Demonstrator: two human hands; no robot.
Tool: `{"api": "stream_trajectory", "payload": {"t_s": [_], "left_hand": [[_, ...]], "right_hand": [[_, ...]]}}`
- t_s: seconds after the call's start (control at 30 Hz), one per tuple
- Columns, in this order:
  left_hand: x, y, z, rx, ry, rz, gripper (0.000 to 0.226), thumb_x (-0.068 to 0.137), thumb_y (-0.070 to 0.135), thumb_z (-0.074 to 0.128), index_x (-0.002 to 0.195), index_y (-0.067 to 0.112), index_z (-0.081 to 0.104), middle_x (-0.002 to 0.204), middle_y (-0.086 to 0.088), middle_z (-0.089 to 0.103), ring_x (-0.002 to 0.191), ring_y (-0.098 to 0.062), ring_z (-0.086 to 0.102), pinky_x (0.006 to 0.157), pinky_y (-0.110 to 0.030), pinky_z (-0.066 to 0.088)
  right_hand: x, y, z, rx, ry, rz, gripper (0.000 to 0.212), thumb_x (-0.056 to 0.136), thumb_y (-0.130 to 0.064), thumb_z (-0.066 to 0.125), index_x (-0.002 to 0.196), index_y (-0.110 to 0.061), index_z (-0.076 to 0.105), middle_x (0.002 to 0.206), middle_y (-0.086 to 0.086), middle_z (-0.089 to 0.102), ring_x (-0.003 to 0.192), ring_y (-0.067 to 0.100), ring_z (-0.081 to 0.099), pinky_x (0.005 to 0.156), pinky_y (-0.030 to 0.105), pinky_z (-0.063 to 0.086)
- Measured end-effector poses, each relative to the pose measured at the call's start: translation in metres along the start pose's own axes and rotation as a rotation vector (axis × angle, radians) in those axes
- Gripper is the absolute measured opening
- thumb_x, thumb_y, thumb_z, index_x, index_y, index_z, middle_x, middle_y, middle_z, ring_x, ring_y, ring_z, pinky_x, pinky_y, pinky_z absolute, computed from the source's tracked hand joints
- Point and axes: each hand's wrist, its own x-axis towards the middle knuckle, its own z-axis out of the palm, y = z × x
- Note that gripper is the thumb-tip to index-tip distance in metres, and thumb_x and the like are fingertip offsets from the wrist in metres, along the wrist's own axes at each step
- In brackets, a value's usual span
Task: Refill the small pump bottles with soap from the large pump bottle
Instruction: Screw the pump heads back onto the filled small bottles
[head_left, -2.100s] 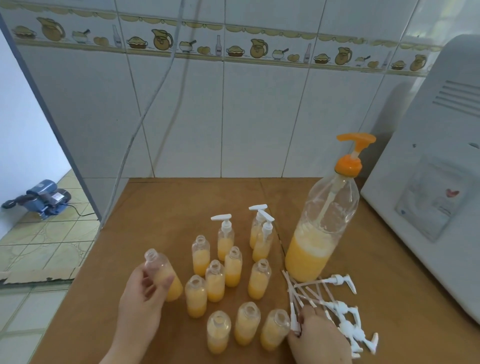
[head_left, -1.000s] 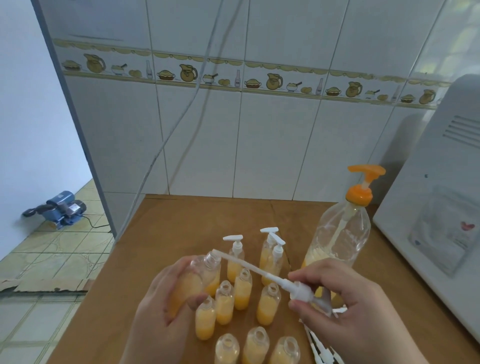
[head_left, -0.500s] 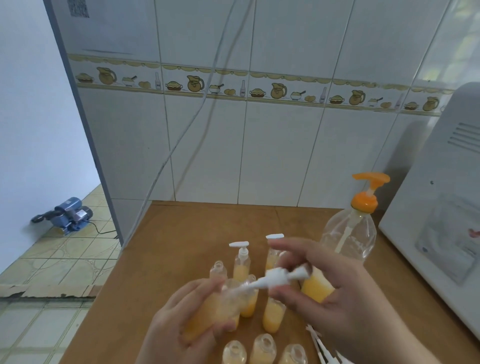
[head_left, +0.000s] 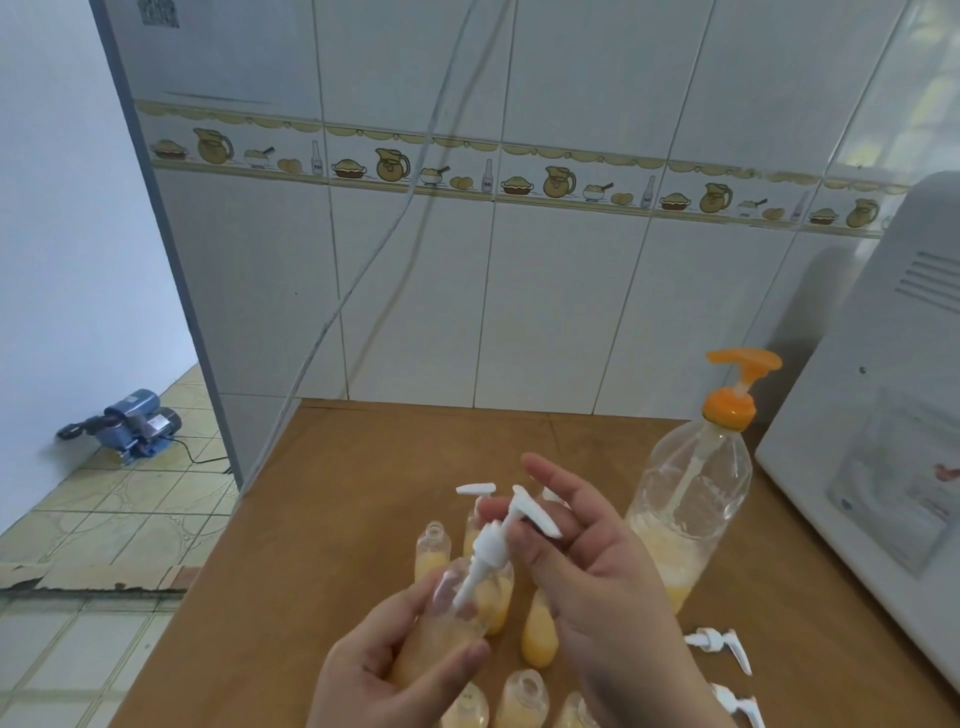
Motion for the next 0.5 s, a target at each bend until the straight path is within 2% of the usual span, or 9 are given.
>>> {"api": "stream_trajectory", "payload": {"t_s": [0.03,0.1,0.17,0.23,0.27,0.33,0.4,0.43,0.5], "left_hand": [[-0.001,0.001,0.001,-0.006,-0.013,0.003,0.044,0.058,0.012,0.090,0.090,0.039,0.076,0.090,0.011,0.075,0.087,0.004,0.067,0.072,-0.001,0.043],[-0.003,0.003,0.002,-0.013,-0.030,0.009,0.042,0.053,0.032,0.089,0.091,0.044,0.074,0.092,0.012,0.074,0.090,0.004,0.066,0.074,-0.001,0.043],[-0.002,0.005,0.003,-0.067,0.012,-0.015,0.038,0.055,0.028,0.087,0.090,0.038,0.076,0.091,0.011,0.075,0.088,0.004,0.067,0.071,-0.001,0.043],[0.001,0.004,0.003,-0.089,0.006,-0.053,0.041,0.054,0.012,0.083,0.090,0.032,0.077,0.089,0.011,0.075,0.085,0.005,0.067,0.069,0.000,0.043],[0.000,0.003,0.003,-0.087,-0.001,-0.056,0.041,0.056,0.010,0.083,0.090,0.032,0.077,0.089,0.011,0.075,0.085,0.006,0.067,0.069,0.000,0.043],[-0.001,0.002,0.004,-0.095,-0.020,-0.044,0.037,0.054,0.027,0.088,0.089,0.036,0.077,0.091,0.011,0.075,0.089,0.006,0.066,0.071,0.000,0.042],[-0.002,0.001,0.006,-0.088,-0.052,-0.021,0.053,0.038,0.048,0.090,0.089,0.043,0.075,0.093,0.013,0.074,0.092,0.006,0.065,0.073,0.000,0.041],[-0.002,0.000,0.007,-0.088,-0.028,-0.039,0.057,0.033,0.046,0.090,0.087,0.045,0.074,0.092,0.013,0.074,0.092,0.006,0.066,0.072,0.000,0.041],[0.000,0.001,0.008,-0.139,-0.007,-0.078,0.048,0.038,0.026,0.087,0.082,0.042,0.076,0.090,0.008,0.075,0.086,0.003,0.068,0.068,-0.001,0.043]], "right_hand": [[0.001,0.004,-0.001,0.010,0.026,-0.009,0.051,0.063,-0.008,0.072,0.112,-0.019,0.059,0.083,0.007,0.073,0.083,0.014,0.070,0.067,0.019,0.054],[0.004,0.010,-0.004,-0.001,0.048,-0.022,0.062,0.047,-0.025,0.089,0.105,-0.024,0.065,0.084,0.009,0.070,0.078,0.015,0.067,0.066,0.020,0.053],[0.005,0.010,-0.006,0.042,-0.022,0.006,0.075,0.039,-0.040,0.093,0.108,-0.027,0.066,0.097,0.008,0.071,0.091,0.016,0.067,0.072,0.021,0.054],[0.006,0.011,-0.010,0.164,-0.101,0.057,0.073,0.050,-0.032,0.090,0.117,-0.020,0.063,0.107,0.013,0.070,0.103,0.022,0.066,0.077,0.024,0.055],[0.006,0.012,-0.012,0.190,-0.101,0.071,0.069,0.051,-0.028,0.089,0.115,-0.018,0.065,0.105,0.015,0.070,0.103,0.025,0.066,0.077,0.025,0.055],[0.008,0.019,-0.016,0.130,-0.046,0.086,0.073,0.035,-0.034,0.095,0.103,-0.023,0.072,0.094,0.014,0.069,0.095,0.024,0.067,0.073,0.024,0.055],[0.008,0.020,-0.017,0.069,-0.012,0.105,0.079,0.025,-0.041,0.096,0.098,-0.027,0.073,0.090,0.010,0.066,0.088,0.022,0.065,0.073,0.025,0.054],[0.008,0.020,-0.018,0.096,-0.013,0.119,0.079,0.027,-0.041,0.096,0.101,-0.025,0.071,0.092,0.009,0.068,0.089,0.022,0.065,0.074,0.026,0.054],[0.009,0.020,-0.019,0.239,-0.044,0.165,0.071,0.046,-0.026,0.092,0.112,-0.016,0.065,0.102,0.015,0.070,0.097,0.028,0.067,0.080,0.034,0.055]]}}
